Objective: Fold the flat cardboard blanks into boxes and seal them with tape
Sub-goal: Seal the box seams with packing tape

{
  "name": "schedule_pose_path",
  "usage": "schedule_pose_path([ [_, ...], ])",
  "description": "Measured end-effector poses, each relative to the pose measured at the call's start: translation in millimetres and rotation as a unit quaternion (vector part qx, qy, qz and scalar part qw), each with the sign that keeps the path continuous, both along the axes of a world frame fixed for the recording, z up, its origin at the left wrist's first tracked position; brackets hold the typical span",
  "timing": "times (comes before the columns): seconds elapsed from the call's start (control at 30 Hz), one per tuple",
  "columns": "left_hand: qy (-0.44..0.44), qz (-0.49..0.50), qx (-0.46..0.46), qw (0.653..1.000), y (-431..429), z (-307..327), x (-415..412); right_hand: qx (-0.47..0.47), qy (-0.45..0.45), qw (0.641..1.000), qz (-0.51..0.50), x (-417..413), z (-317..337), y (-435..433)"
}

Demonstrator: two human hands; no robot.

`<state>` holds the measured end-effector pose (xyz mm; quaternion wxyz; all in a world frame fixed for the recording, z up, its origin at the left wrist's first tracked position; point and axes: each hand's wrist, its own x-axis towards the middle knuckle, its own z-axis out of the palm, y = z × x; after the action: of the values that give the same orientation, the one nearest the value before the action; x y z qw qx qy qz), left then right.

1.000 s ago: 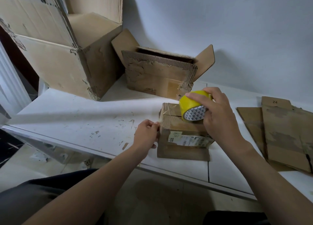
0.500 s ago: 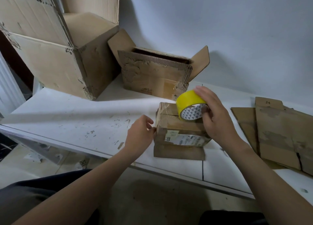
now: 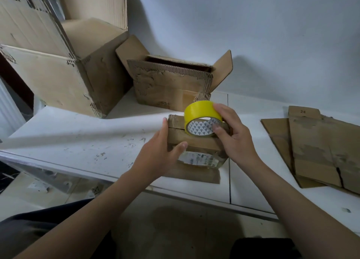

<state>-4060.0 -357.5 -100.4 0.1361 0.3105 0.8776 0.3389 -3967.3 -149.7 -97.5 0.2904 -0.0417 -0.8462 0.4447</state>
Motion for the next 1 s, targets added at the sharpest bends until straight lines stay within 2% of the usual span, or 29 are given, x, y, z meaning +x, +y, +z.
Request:
schedule_pose_path([
  [0.17, 0.131, -0.037, -0.117, 0.984, -3.8, 5.5, -13.6, 0.0, 0.001, 1.0, 0.008, -4.4, -0.5, -4.8],
  [0.33, 0.192, -0.04, -0.183, 0.963, -1.7, 9.1, -16.5, -0.008, -0.008, 1.0, 0.015, -4.5, -3.0, -0.6],
  [0.57, 0.206, -0.023, -0.227, 0.951, -0.9, 12.6, -12.5, 0.002, 0.04, 0.999, 0.035, 0.9, 7.2, 22.0],
  [0.77, 0.213, -0.04, -0.224, 0.95, -3.3, 4.8, -19.3, -0.11, 0.026, 0.993, 0.042, 5.2, 5.8, 16.2],
  [1.0, 0.239, -0.116, -0.218, 0.939, -22.5, 2.4, -38.8, -0.067, 0.017, 0.995, 0.066, -3.2, 2.8, -4.8],
])
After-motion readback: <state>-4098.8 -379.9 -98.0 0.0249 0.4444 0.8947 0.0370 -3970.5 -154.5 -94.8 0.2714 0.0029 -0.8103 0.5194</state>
